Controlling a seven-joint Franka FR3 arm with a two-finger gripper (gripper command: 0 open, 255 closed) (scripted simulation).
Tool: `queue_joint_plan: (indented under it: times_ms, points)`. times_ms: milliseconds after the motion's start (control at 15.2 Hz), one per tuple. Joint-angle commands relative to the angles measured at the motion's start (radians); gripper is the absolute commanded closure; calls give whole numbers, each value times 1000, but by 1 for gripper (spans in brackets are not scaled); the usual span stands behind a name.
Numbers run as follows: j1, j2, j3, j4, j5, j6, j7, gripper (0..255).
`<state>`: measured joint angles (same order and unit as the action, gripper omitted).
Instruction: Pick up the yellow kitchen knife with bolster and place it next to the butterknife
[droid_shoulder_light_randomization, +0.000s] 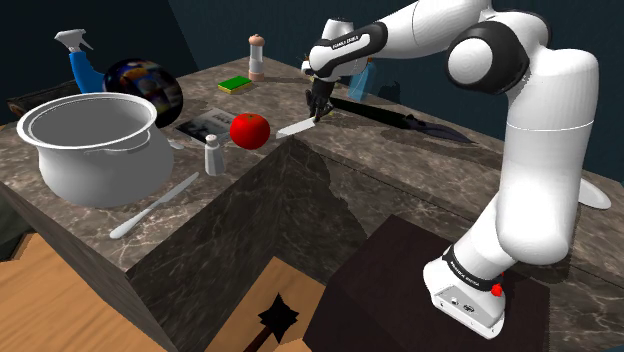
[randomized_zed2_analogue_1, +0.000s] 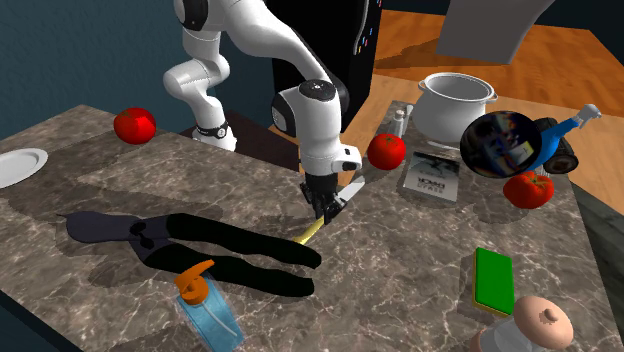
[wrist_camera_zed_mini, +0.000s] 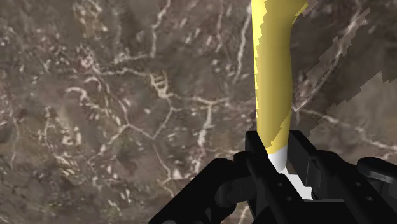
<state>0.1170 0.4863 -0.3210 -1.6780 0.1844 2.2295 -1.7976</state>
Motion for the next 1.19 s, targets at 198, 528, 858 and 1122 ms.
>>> queue_joint_plan:
  times_ms: [198, 528, 858, 1122]
  points:
    - [0, 0, 0, 0, 0, 0, 0, 255]
    - [2, -12, -3, 9, -5, -21, 3, 255]
    - [5, -39, -9, 38, -17, -76, 11, 255]
    - [7, -58, -14, 65, -26, -121, 17, 255]
